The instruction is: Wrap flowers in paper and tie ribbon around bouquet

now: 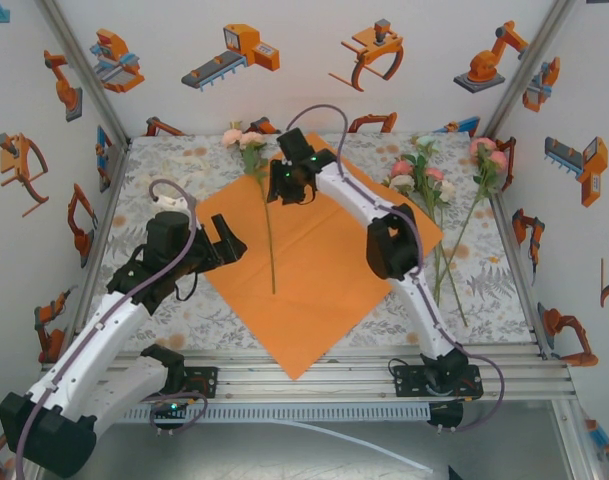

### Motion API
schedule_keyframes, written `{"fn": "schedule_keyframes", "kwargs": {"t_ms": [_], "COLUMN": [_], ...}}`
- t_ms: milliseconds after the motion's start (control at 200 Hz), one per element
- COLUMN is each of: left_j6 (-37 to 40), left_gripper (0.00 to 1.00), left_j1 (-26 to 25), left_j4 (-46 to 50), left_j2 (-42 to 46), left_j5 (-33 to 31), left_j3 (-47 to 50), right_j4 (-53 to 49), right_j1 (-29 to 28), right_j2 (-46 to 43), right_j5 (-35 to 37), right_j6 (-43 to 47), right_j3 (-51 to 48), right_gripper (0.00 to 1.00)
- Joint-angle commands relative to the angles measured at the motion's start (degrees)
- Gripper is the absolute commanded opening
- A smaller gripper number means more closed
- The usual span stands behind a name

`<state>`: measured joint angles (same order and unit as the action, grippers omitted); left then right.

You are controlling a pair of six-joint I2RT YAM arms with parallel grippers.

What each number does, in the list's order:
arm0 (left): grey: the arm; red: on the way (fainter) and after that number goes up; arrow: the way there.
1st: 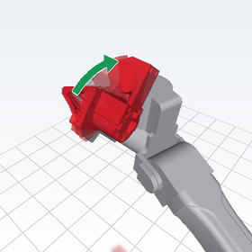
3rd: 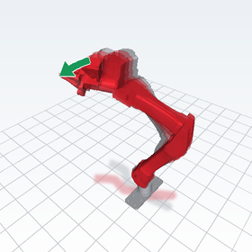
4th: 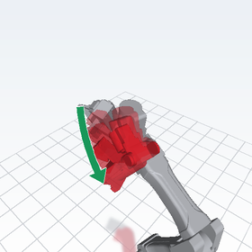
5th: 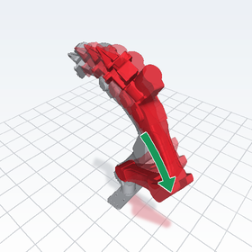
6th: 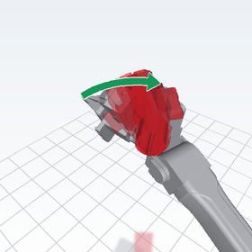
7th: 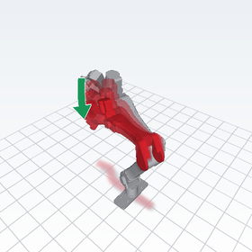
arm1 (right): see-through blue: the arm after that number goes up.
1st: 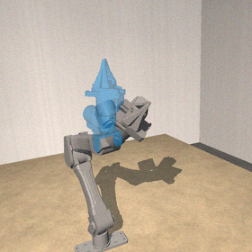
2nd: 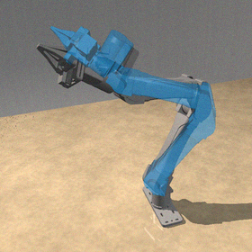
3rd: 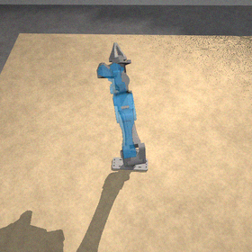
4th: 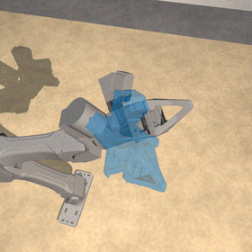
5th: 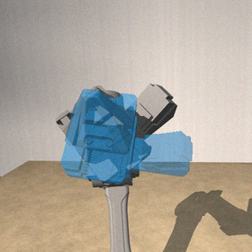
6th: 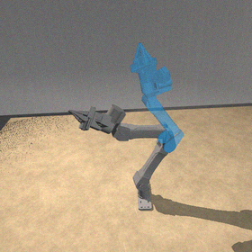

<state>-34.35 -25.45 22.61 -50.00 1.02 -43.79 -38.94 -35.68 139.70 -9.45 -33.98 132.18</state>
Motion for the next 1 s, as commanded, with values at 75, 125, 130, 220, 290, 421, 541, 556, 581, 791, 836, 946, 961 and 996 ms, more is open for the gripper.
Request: {"fn": "schedule_keyframes", "kwargs": {"t_ms": [75,125,130,220,290,421,541,556,581,791,836,946,961,996], "left_j6": [-1.63,-2.02,-2.03,-1.11,0.35,1.96,2.09,2.09,2.09,2.47,2.61,2.66,2.62,2.63], "left_gripper": [0.97,0.97,0.97,0.97,0.97,0.97,0.97,0.97,0.97,0.97,0.97,0.97,0.97,0.97], "left_j1": [-0.75,-1.87,-1.96,-5.2,-8.44,-13.28,-15.14,-15.33,-15.41,-15.69,-15.74,-15.84,-15.82,-15.77], "left_j4": [-13.19,-16.51,-16.84,-19.61,-20.69,-22.31,-22.63,-22.61,-22.56,-21.6,-21.39,-20.68,-20.64,-20.55], "left_j2": [-1.12,-2.23,-2.31,-4.43,-5.93,-8.98,-11.87,-12.11,-12.51,-13.77,-13.88,-14.04,-14.04,-14.02], "left_j5": [14.31,17.62,17.84,20.7,20.97,20.1,19.15,19.0,18.84,16.46,16.2,15.47,15.32,15.11], "left_j3": [1.73,1.71,1.66,0.35,-0.8,-2.47,-3.13,-3.22,-3.23,-3.19,-3.3,-3.58,-3.58,-3.5], "right_j4": [0.58,1.12,1.13,1.99,4.21,9.22,10.03,10.03,10.11,9.6,9.37,9.24,9.15,9.14], "right_j1": [8.69,11.83,12.15,18.77,24.71,35.47,40.84,41.18,41.51,41.76,41.75,41.79,41.79,41.76], "right_j2": [-23.64,-28.21,-28.63,-35.52,-39.87,-42.96,-39.21,-38.53,-37.3,-26.89,-25.11,-22.07,-21.65,-21.09], "right_j5": [6.46,8.67,8.84,11.39,11.93,10.58,9.38,9.22,8.95,4.09,3.69,3.85,4.1,4.54], "right_j6": [11.86,14.45,14.68,17.76,18.42,19.72,22.44,22.84,23.56,26.13,25.49,25.01,25.06,25.31], "right_j3": [-14.83,-20.84,-21.31,-31.05,-38.71,-49.21,-50.75,-50.67,-50.34,-44.52,-43.22,-40.73,-40.34,-39.75], "right_gripper": [0.46,0.45,0.45,0.45,0.45,0.43,0.4,0.39,0.38,0.37,0.37,0.33,0.3,0.26]}}
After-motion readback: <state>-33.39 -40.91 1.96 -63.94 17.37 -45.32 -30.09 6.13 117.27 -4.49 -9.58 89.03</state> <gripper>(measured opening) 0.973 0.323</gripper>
